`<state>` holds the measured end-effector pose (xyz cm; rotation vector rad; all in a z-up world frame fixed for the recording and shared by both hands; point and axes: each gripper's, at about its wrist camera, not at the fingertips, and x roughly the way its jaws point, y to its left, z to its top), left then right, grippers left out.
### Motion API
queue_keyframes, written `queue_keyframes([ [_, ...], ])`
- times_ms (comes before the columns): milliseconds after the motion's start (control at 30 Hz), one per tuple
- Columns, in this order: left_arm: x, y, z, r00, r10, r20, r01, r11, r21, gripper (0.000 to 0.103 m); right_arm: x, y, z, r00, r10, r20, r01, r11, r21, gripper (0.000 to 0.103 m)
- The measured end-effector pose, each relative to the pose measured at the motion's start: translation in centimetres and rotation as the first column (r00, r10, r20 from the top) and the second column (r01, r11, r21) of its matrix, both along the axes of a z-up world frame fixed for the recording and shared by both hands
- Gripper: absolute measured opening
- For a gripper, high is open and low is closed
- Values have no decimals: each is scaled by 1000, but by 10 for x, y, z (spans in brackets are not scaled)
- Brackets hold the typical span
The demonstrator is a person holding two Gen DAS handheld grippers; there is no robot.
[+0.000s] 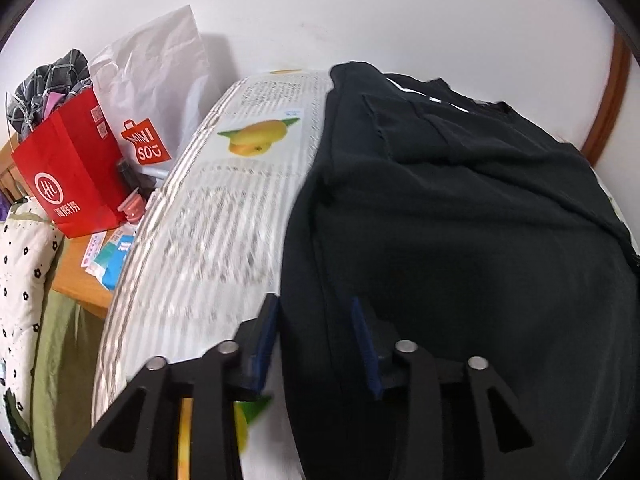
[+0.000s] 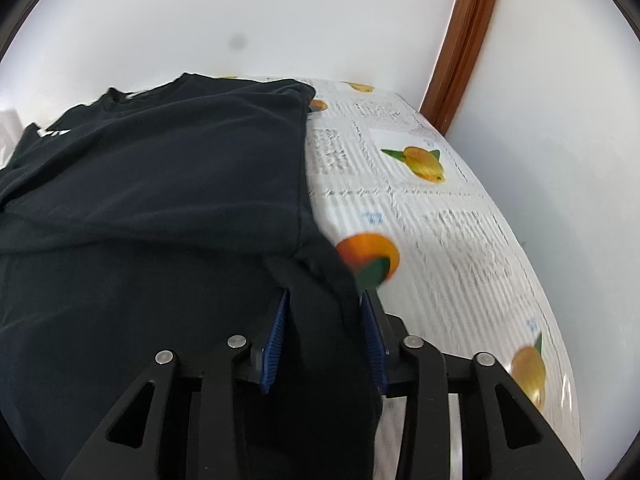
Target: Fold small clothes
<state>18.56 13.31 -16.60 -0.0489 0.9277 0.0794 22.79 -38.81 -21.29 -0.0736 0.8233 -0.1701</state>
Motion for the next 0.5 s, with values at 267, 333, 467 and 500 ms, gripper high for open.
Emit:
queue_keyframes([
  [267, -43, -22, -1, 999, -49, -8, 49, 999, -11, 49, -69, 10, 5, 999, 32, 29, -34, 998, 53, 57],
  [333, -52, -23, -1, 999, -48, -3, 48, 999, -24, 50, -82, 14, 2, 998, 54, 25, -55, 998, 42, 57],
  [467, -71, -22, 2, 999, -38, 10, 38, 998, -42, 50, -104, 15, -14, 998, 63, -19, -63, 998, 18, 57],
  [500, -75, -23, 2, 999, -40, 8, 40, 998, -44, 50, -111, 12, -17, 998, 61, -10, -60, 998, 33, 57],
])
